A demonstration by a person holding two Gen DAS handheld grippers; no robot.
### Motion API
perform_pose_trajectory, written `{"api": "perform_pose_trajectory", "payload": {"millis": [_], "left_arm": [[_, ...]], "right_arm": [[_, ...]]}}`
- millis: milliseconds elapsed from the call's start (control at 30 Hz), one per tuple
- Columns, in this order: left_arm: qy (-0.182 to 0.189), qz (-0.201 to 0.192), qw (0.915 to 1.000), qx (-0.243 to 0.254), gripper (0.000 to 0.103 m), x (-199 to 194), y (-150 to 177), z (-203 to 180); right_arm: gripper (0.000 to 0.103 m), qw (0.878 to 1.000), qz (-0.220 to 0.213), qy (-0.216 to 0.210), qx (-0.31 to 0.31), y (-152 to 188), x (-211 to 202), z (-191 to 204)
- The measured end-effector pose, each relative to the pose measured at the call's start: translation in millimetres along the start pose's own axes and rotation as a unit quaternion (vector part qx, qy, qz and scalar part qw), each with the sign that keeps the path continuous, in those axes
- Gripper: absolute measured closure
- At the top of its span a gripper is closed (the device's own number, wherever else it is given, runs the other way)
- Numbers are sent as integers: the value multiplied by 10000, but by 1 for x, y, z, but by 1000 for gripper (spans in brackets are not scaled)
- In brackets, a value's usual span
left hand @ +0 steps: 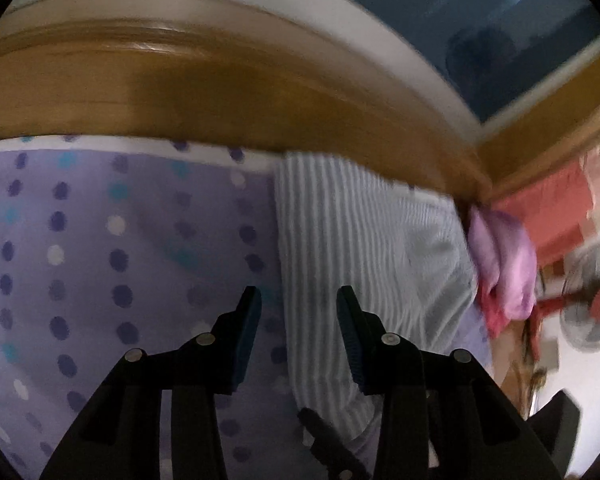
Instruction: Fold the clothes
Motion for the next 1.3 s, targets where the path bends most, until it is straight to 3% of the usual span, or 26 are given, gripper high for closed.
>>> {"api": "perform_pose_trajectory", "payload": {"millis": [67, 167, 267, 367, 633, 967, 1167, 1300], "left_arm": [[11, 123, 9999, 34, 64, 10, 2, -1], [296, 219, 9992, -120, 68, 13, 1, -1], [393, 257, 9988, -166, 72, 11, 2, -4], [424, 157, 9990, 9, 73, 3, 4, -21], [724, -10, 9957, 576, 73, -13, 3, -83], [819, 175, 9907, 1069, 73, 11, 12, -146], [719, 98, 9929, 941, 73, 8, 18, -135], [555, 299, 9960, 631, 73, 26, 21, -115]], "right_arm": [[56, 10000, 5, 27, 3, 0, 0, -1], [68, 9999, -42, -35, 87, 0, -3, -5], [80, 9991, -129, -357, 162, -3, -7, -10], [84, 9958, -357, -662, 527, -2, -17, -30], [84, 9857, -888, -764, 1215, 4, -67, -74], [84, 9760, -819, -387, 1983, 47, -83, -119], [83, 9706, -460, -232, 2350, 72, -59, -155], [77, 9704, -319, -166, 2386, 83, -57, -170]]}}
Point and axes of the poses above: each gripper's, at about its wrist camera, not at the fingertips, and x roughly the way its jaws point, z to its left, y to its underside, the point moved 5 cm from there along x, roughly the way its jaws point, and after that the axes turned 12 degrees about -x, right-handed, at the moved point
